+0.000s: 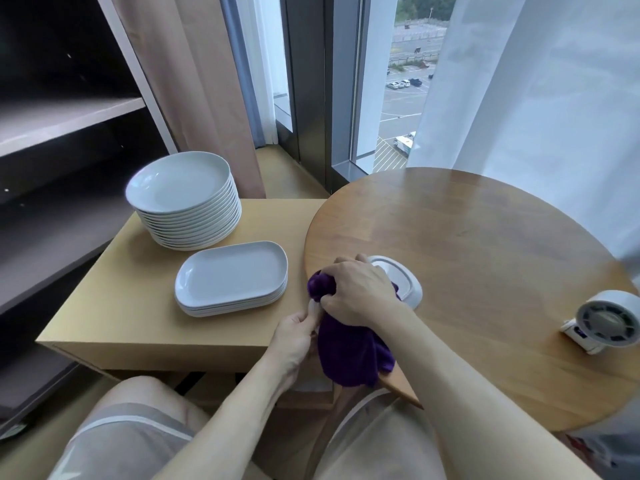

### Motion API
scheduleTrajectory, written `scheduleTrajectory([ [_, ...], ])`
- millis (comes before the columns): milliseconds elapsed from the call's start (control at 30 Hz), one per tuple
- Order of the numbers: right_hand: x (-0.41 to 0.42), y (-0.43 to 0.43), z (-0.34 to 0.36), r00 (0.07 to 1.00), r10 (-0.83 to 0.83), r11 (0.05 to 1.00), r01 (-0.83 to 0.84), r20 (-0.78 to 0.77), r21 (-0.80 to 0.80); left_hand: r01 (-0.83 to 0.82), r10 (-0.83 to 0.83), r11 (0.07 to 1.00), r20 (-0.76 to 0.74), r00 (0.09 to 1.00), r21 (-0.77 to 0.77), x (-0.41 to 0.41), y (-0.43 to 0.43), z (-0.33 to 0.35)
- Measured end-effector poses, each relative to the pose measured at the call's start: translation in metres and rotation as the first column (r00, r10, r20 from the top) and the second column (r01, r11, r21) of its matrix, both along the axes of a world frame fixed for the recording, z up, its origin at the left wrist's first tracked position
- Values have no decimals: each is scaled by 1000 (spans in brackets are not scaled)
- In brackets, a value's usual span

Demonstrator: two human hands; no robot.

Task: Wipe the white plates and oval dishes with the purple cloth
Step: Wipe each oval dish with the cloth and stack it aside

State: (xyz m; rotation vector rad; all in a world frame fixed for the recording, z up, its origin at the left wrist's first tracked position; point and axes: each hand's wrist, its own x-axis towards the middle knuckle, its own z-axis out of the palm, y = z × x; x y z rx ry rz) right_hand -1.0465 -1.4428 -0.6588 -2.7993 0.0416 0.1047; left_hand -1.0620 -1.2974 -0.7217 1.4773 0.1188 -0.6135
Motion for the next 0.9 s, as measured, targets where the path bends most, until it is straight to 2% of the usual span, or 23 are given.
scheduleTrajectory([
  [133, 2, -35, 1, 972, -233, 970, 231, 12, 79, -3, 3, 1000, 15, 1000, 22, -1, 0, 1],
  [267, -1, -73, -2, 888, -460, 876, 454, -5, 164, -14, 14, 1000, -51, 999, 5, -4, -2, 4],
  [400, -10, -88, 0, 794, -608, 744, 571, -2, 347, -76, 55, 991, -179, 982, -112, -5, 0, 4],
  [500, -22, -101, 2, 723, -690, 659, 645, -31, 387, -127, 76, 966, -220, 972, -225, -3, 11, 3],
  [600, -35, -112, -2, 697, -714, 645, 692, -66, 326, -126, 58, 941, -217, 975, -315, -1, 25, 2],
  [767, -29, -104, -14, 758, -651, 754, 651, -39, 88, -166, 95, 928, -217, 972, -333, 1, 45, 0],
  [900, -17, -99, -17, 792, -610, 792, 609, -31, -32, -172, 110, 921, -190, 976, -349, 6, 62, 1],
])
